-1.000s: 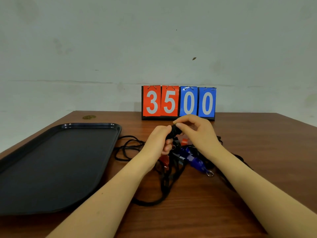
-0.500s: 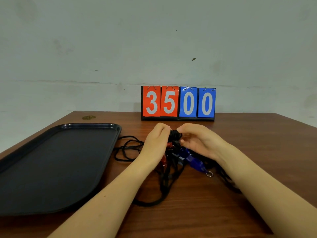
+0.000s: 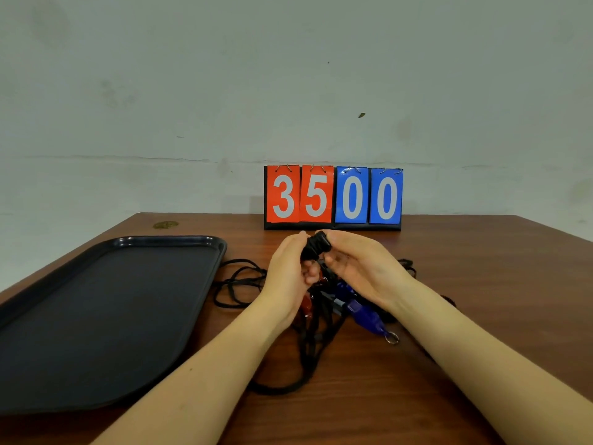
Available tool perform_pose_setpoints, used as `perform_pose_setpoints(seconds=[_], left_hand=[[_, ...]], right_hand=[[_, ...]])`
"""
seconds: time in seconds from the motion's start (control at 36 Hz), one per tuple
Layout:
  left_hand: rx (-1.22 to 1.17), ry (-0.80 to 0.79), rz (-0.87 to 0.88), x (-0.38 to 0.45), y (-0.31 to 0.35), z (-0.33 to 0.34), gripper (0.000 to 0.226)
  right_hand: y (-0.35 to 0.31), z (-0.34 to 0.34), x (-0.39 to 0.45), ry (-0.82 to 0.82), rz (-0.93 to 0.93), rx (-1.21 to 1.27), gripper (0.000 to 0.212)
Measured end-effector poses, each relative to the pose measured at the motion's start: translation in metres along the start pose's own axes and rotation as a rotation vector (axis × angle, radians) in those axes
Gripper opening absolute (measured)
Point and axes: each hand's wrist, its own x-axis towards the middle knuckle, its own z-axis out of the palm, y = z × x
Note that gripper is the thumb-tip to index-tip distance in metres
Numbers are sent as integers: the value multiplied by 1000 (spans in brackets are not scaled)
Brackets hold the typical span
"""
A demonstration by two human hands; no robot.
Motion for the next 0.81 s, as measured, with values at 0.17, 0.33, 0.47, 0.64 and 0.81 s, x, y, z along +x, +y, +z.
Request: perform_pose_setpoints(seconds=[0.17, 0.33, 0.47, 0.64, 0.81], left_hand=[[58, -20, 19, -1, 2, -3, 30], [-77, 15, -70, -1, 5, -4, 34], [-102, -17, -93, -2, 7, -4, 31], [-97, -71, -92, -3, 7, -3, 27], [-145, -37, -83, -3, 3, -2, 31]], right_hand=[[7, 4, 1, 35, 17, -91, 12], [14, 3, 3, 35, -35, -90, 17], [17, 5, 3, 39, -31, -101, 23], [19, 11, 0, 119, -79, -152, 23], [20, 24, -6, 287, -301, -602, 15]])
